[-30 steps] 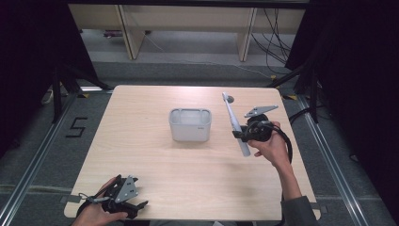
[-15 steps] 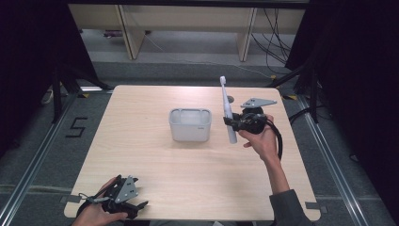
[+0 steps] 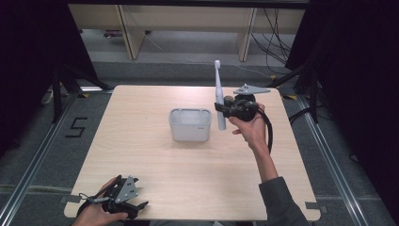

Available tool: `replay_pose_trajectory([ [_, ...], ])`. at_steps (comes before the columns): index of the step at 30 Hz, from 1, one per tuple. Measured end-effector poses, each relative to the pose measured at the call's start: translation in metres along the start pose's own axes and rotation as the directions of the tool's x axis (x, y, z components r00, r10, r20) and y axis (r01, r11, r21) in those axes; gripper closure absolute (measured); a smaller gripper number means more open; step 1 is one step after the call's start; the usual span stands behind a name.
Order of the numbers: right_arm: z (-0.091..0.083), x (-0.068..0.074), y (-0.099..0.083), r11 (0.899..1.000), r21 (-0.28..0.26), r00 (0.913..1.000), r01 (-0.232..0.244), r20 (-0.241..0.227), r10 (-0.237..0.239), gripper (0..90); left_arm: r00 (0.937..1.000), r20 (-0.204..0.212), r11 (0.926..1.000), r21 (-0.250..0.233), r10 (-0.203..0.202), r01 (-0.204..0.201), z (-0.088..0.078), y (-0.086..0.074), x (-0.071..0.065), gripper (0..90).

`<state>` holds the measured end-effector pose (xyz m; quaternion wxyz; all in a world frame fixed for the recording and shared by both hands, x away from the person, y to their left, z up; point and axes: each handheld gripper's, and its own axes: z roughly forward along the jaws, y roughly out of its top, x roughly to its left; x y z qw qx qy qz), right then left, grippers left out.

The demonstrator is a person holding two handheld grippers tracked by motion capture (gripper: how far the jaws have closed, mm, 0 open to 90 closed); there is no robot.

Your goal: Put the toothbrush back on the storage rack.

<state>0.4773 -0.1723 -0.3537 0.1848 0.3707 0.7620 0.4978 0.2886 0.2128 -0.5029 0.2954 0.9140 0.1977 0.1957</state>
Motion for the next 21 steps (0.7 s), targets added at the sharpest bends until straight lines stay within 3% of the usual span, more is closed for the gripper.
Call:
replay_pose_trajectory([
  [10,0.022,0.008,0.014,0.998,-0.035,0.9982,-0.049,-0.036,0.048,66.5,1.0000,0.002,1.0000,0.000,-0.001,0.001,0.000,0.000,0.000,16.4],
  [13,0.030,0.010,0.016,0.998,-0.045,0.9985,-0.041,-0.039,0.039,66.5,1.0000,0.003,1.0000,-0.003,-0.004,0.004,0.000,0.000,-0.001,16.4],
  [20,0.042,0.010,0.019,0.998,-0.057,0.9993,-0.036,-0.016,0.035,66.5,1.0000,0.003,1.0000,-0.001,-0.002,0.002,0.000,0.000,0.000,16.4],
  [21,0.042,0.011,0.020,0.997,-0.055,0.9983,-0.057,-0.016,0.056,66.5,1.0000,0.003,1.0000,-0.001,-0.003,0.003,0.000,0.000,0.000,16.3],
])
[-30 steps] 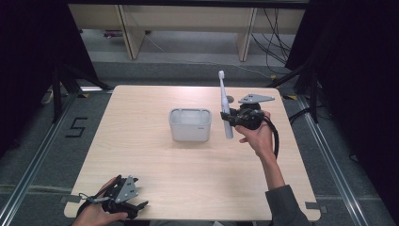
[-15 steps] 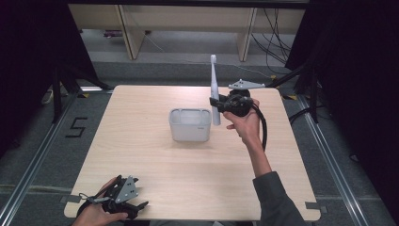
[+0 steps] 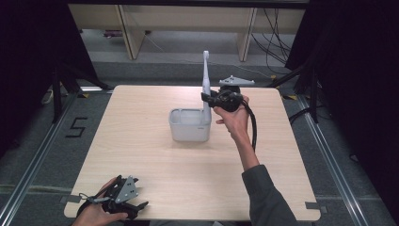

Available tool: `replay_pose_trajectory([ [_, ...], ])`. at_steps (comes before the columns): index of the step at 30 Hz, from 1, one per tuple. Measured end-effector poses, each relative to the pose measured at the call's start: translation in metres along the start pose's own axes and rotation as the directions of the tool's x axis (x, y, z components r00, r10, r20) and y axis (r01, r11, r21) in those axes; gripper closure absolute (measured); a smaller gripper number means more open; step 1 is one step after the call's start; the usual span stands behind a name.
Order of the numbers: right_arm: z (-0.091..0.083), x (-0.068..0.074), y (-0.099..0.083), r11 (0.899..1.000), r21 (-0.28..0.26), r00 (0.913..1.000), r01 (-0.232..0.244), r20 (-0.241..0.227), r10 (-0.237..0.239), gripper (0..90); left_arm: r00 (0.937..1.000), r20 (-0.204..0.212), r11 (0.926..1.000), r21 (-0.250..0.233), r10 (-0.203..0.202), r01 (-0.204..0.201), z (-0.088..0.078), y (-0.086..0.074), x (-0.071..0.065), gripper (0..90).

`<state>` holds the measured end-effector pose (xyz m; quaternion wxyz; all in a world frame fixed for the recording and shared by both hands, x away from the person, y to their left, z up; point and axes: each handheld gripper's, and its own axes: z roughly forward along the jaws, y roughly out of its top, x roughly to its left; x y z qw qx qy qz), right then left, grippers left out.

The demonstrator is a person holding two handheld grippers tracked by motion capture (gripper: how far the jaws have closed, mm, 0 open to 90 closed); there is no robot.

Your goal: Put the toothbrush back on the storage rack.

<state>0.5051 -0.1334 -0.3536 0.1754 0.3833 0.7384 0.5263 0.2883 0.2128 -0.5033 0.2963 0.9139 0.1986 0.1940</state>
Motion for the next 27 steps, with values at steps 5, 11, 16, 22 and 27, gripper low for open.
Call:
replay_pose_trajectory([
  [5,0.005,-0.001,0.000,1.000,-0.003,0.9999,-0.011,0.010,0.011,66.5,1.0000,0.000,1.0000,0.001,0.003,-0.003,0.000,0.000,0.000,16.4],
  [11,0.013,-0.002,-0.002,1.000,-0.015,0.9993,0.016,0.035,-0.015,66.5,1.0000,0.003,1.0000,0.003,0.002,-0.002,0.000,0.000,-0.001,16.4],
  [16,0.020,-0.004,-0.004,1.000,-0.002,0.9988,0.000,0.049,0.000,66.5,1.0000,0.001,1.0000,-0.002,0.001,-0.001,0.000,0.000,0.000,16.3],
  [22,0.025,-0.004,-0.009,1.000,0.008,0.9981,-0.024,0.057,0.024,66.4,1.0000,0.003,1.0000,-0.002,0.004,-0.004,0.000,0.000,-0.001,16.4],
  [27,0.030,-0.005,-0.014,1.000,0.017,0.9979,-0.017,0.063,0.016,66.3,1.0000,0.004,1.0000,-0.001,0.004,-0.004,0.000,0.000,-0.001,16.3],
])
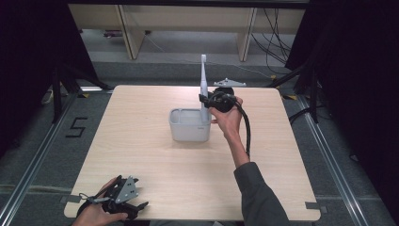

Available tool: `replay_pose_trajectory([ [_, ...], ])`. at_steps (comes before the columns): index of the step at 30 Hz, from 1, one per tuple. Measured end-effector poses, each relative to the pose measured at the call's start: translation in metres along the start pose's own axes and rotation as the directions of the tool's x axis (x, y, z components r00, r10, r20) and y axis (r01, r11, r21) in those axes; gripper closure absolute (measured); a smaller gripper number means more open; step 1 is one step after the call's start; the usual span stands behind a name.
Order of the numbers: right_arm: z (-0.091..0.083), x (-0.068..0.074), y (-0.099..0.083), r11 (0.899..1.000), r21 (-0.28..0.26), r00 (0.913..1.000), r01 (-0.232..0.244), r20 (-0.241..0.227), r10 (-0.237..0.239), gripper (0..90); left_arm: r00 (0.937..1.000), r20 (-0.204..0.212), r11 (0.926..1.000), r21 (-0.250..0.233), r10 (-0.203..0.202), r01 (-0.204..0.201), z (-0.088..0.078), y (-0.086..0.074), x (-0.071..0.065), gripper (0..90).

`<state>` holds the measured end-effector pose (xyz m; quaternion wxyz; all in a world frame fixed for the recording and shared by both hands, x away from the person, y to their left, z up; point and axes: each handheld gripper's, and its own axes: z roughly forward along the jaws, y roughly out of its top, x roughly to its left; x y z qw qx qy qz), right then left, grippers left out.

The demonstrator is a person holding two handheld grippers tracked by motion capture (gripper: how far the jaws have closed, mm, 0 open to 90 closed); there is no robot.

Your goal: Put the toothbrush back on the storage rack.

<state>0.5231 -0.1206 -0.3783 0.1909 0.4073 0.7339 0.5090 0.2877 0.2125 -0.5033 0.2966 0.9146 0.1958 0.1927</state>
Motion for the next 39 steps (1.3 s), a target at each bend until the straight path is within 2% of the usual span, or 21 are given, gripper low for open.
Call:
replay_pose_trajectory([
  [8,0.004,-0.002,-0.005,1.000,0.017,0.9997,0.019,0.015,-0.019,66.3,1.0000,0.000,1.0000,0.000,-0.001,0.001,0.000,0.000,0.000,16.3],
  [10,0.004,0.000,-0.007,1.000,0.017,0.9998,-0.007,0.020,0.007,66.2,1.0000,0.001,1.0000,0.000,0.001,-0.001,0.000,0.000,0.000,16.3],
  [11,0.004,-0.002,-0.007,1.000,0.019,0.9993,0.021,0.029,-0.022,66.2,1.0000,0.001,1.0000,-0.002,0.000,0.000,0.000,0.000,0.000,16.3],
  [13,0.005,-0.001,-0.009,1.000,0.026,0.9996,0.001,0.027,-0.001,66.2,1.0000,-0.001,1.0000,-0.001,-0.001,0.001,0.000,0.000,0.000,16.3],
  [17,0.007,-0.005,-0.014,0.999,0.027,0.9990,0.027,0.035,-0.028,66.2,1.0000,0.001,1.0000,-0.001,-0.001,0.001,0.000,0.000,0.000,16.3],
  [18,0.007,-0.004,-0.015,1.000,0.030,0.9992,0.010,0.039,-0.011,66.2,0.9995,0.030,0.9996,0.029,0.004,-0.004,-0.002,0.001,0.002,16.3],
  [19,0.007,-0.004,-0.016,0.999,0.032,0.9993,0.003,0.037,-0.004,66.1,1.0000,0.002,1.0000,0.001,-0.001,0.001,0.000,0.000,0.000,16.3],
  [20,0.007,-0.005,-0.016,0.999,0.031,0.9992,0.015,0.037,-0.016,66.1,1.0000,0.002,1.0000,0.002,0.000,0.000,0.000,0.000,0.000,16.3],
  [21,0.008,-0.004,-0.018,0.999,0.036,0.9992,0.003,0.039,-0.004,66.1,0.9996,0.030,0.9996,0.027,0.004,-0.005,-0.002,0.001,0.001,16.3],
  [22,0.009,-0.004,-0.019,0.999,0.034,0.9989,0.013,0.044,-0.015,66.0,1.0000,0.002,1.0000,0.001,-0.001,0.001,0.000,0.000,0.000,16.3],
  [23,0.009,-0.005,-0.020,0.999,0.033,0.9979,0.033,0.056,-0.034,66.0,1.0000,0.001,1.0000,0.002,-0.001,0.001,0.000,0.000,0.000,16.3],
  [25,0.009,-0.004,-0.021,0.998,0.047,0.9982,0.031,0.051,-0.034,66.0,0.9997,0.024,0.9998,0.020,0.001,-0.002,-0.001,0.001,0.001,16.3],
  [26,0.010,-0.003,-0.021,0.999,0.042,0.9986,0.019,0.048,-0.021,66.0,1.0000,0.004,1.0000,-0.001,-0.001,0.001,0.000,0.000,0.000,16.3],
  [28,0.011,-0.003,-0.022,0.998,0.046,0.9976,0.035,0.059,-0.037,66.0,1.0000,0.002,1.0000,0.002,-0.001,0.001,0.000,0.000,0.000,16.3],
  [29,0.012,-0.003,-0.023,0.998,0.053,0.9978,0.035,0.054,-0.038,66.0,1.0000,0.003,1.0000,0.002,0.000,0.000,0.000,0.000,0.000,16.3],
  [30,0.012,-0.003,-0.024,0.998,0.057,0.9977,0.031,0.058,-0.034,66.0,0.9995,0.033,0.9997,0.026,0.004,-0.005,-0.001,0.001,0.001,16.3],
  [31,0.013,-0.003,-0.025,0.998,0.050,0.9970,0.043,0.062,-0.046,66.0,1.0000,0.005,1.0000,-0.002,-0.001,0.001,0.000,0.000,0.000,16.3],
  [32,0.013,-0.004,-0.025,0.997,0.054,0.9967,0.053,0.059,-0.056,66.0,0.9998,0.022,0.9998,0.020,0.004,-0.005,-0.001,0.001,0.001,16.3],
  [33,0.013,-0.002,-0.026,0.998,0.062,0.9976,0.029,0.061,-0.033,66.0,1.0000,0.002,1.0000,0.002,-0.002,0.002,0.001,0.000,0.000,16.3],
  [35,0.013,-0.004,-0.028,0.997,0.055,0.9963,0.048,0.069,-0.052,66.0,1.0000,0.004,1.0000,0.003,-0.001,0.001,0.001,0.000,0.000,16.3],
  [39,0.013,-0.003,-0.031,0.997,0.070,0.9982,0.019,0.055,-0.023,65.9,1.0000,0.001,1.0000,0.003,-0.002,0.002,0.000,0.000,0.000,16.3],
])
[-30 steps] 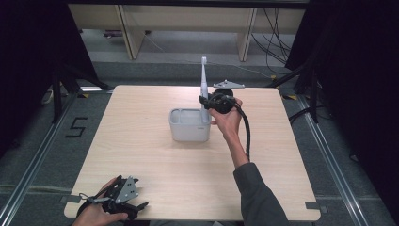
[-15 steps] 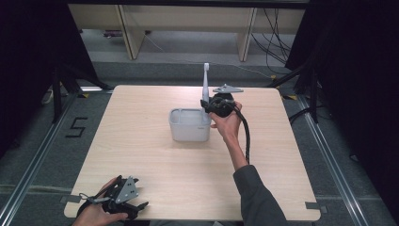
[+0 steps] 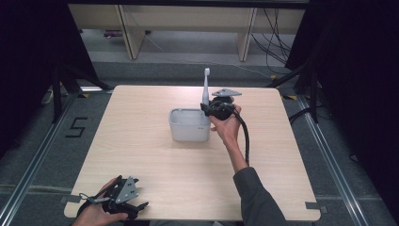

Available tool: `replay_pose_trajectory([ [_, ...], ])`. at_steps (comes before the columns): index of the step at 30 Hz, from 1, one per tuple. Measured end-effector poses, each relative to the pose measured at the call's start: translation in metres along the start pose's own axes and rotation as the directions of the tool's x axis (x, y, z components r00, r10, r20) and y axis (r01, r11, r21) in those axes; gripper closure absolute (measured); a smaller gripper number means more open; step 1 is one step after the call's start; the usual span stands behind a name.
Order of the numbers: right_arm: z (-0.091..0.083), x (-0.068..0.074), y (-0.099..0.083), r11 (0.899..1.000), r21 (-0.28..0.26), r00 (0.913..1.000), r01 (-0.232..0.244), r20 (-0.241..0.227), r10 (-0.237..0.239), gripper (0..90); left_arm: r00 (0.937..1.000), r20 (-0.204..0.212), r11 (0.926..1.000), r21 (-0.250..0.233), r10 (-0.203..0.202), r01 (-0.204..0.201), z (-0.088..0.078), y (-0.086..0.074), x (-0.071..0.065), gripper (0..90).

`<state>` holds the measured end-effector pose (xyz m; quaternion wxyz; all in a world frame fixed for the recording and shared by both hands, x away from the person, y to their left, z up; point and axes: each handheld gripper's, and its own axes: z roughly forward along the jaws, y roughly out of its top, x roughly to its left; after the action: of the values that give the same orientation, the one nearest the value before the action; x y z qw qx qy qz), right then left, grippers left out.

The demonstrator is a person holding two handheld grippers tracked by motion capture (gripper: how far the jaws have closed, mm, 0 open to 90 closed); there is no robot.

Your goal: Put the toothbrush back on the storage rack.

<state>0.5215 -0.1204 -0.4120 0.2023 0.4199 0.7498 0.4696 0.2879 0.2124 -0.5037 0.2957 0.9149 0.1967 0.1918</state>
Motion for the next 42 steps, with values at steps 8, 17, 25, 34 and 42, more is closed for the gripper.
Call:
replay_pose_trajectory([
  [8,0.000,0.001,-0.006,1.000,0.015,0.9999,0.017,-0.001,-0.017,65.8,1.0000,0.003,1.0000,0.005,0.004,-0.004,0.000,0.000,0.000,16.3],
  [17,-0.001,0.000,-0.015,0.997,0.033,0.9977,0.068,-0.002,-0.068,65.6,1.0000,0.000,1.0000,0.006,0.003,-0.003,0.000,0.000,0.000,16.3],
  [25,-0.001,0.001,-0.015,0.996,0.031,0.9968,0.078,0.014,-0.079,65.3,1.0000,-0.005,1.0000,0.007,0.001,-0.001,-0.001,0.000,0.000,16.3],
  [34,-0.005,0.001,-0.011,1.000,-0.017,0.9994,0.009,-0.034,-0.010,55.7,0.9999,-0.014,1.0000,0.007,0.001,-0.001,-0.001,0.000,0.000,16.3],
  [42,-0.012,0.001,-0.010,1.000,-0.005,0.9986,-0.005,-0.052,0.004,48.5,0.9999,-0.009,0.9999,-0.008,0.010,-0.010,0.000,0.000,0.000,16.3],
])
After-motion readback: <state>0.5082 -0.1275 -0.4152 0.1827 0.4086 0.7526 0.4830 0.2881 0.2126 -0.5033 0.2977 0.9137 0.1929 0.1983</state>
